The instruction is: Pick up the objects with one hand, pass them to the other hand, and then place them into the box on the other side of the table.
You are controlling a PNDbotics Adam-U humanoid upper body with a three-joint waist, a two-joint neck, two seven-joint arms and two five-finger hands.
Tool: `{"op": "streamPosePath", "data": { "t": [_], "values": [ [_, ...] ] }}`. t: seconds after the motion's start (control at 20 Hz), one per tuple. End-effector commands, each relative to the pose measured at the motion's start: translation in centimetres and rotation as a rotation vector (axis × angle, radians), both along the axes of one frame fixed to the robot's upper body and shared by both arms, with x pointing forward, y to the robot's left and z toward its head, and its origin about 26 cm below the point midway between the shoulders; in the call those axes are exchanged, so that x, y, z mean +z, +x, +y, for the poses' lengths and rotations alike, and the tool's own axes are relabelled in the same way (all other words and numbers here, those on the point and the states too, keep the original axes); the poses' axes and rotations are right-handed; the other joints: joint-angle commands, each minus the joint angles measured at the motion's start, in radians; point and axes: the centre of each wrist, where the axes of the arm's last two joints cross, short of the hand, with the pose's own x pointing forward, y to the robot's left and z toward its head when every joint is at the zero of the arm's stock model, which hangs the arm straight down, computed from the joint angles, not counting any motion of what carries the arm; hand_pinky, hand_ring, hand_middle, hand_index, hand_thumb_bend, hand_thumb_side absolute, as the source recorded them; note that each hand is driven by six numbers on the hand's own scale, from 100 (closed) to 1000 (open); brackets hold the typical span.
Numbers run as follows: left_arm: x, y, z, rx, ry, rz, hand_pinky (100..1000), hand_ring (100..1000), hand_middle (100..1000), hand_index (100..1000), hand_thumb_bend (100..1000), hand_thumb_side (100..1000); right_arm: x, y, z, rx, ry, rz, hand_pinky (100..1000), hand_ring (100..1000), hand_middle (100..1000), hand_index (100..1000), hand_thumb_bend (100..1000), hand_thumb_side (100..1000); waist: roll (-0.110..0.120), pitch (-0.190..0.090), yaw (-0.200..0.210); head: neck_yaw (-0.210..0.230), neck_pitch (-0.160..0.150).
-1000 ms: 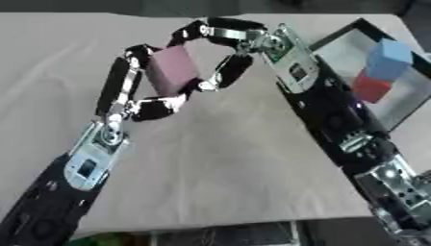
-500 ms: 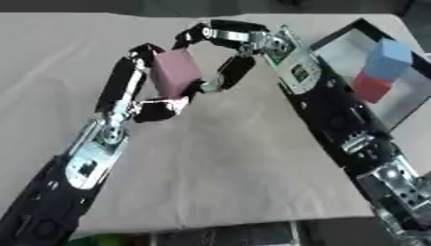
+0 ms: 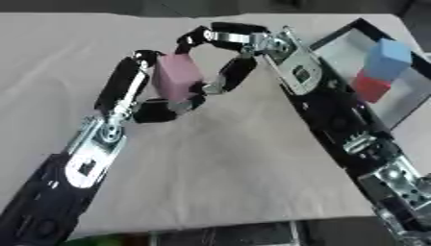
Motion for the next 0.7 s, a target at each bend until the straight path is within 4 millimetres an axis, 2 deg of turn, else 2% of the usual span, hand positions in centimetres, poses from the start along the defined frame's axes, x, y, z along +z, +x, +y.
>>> {"op": "streamPosePath", "data": {
  "t": [0.05,0.2,0.7],
  "values": [
    [0.23,-0.56,-1.28,-0.031,-0.012,-0.012,782,719,340,823,954,929,2.21,-0.2,0.24,0.015,0.04,-0.051,972,1000,667,727,159,189,0.002,-0.015,-0.001,-0.004,-0.007],
    [0.18,-0.52,-1.19,-0.019,-0.026,-0.014,780,717,339,823,979,966,2.18,-0.21,0.19,0.014,0.04,-0.05,971,1000,666,726,162,192,0.002,-0.015,-0.001,-0.005,-0.009],
    [0.22,-0.25,-0.68,0.108,-0.029,-0.051,782,730,356,844,972,876,2.32,-0.28,0.12,0.018,0.043,-0.053,969,1000,661,723,164,199,0.001,-0.018,-0.003,-0.003,-0.012]
  ]
}}
